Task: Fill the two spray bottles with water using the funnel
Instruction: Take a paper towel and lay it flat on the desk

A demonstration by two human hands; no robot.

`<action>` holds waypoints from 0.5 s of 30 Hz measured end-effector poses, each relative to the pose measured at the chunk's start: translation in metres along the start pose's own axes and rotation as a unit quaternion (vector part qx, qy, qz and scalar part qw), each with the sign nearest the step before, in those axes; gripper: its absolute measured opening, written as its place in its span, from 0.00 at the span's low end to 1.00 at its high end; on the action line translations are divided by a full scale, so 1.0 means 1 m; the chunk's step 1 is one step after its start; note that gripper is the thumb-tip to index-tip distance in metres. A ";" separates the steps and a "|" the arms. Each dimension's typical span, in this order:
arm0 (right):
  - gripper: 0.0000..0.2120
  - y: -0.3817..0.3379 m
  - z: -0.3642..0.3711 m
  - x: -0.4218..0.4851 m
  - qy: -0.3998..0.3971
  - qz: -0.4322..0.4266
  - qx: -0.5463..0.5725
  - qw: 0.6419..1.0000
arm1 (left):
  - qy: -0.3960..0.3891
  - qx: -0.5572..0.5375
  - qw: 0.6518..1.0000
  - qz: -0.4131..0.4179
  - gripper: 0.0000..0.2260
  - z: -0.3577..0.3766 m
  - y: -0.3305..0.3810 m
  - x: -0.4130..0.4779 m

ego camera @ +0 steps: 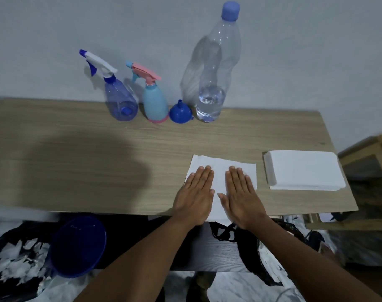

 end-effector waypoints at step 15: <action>0.35 -0.162 0.018 0.083 -0.005 -0.043 0.020 0.999 | 0.001 0.019 0.999 -0.049 0.26 -0.015 -0.174 -0.048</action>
Point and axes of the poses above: each hand's wrist, its own x-axis towards the middle knuckle, its own z-axis out of the palm, y = z × x, the point moved 4 cm from there along x, towards the middle knuckle, and after that the axes turned 7 degrees about x, right-handed, at the moved point
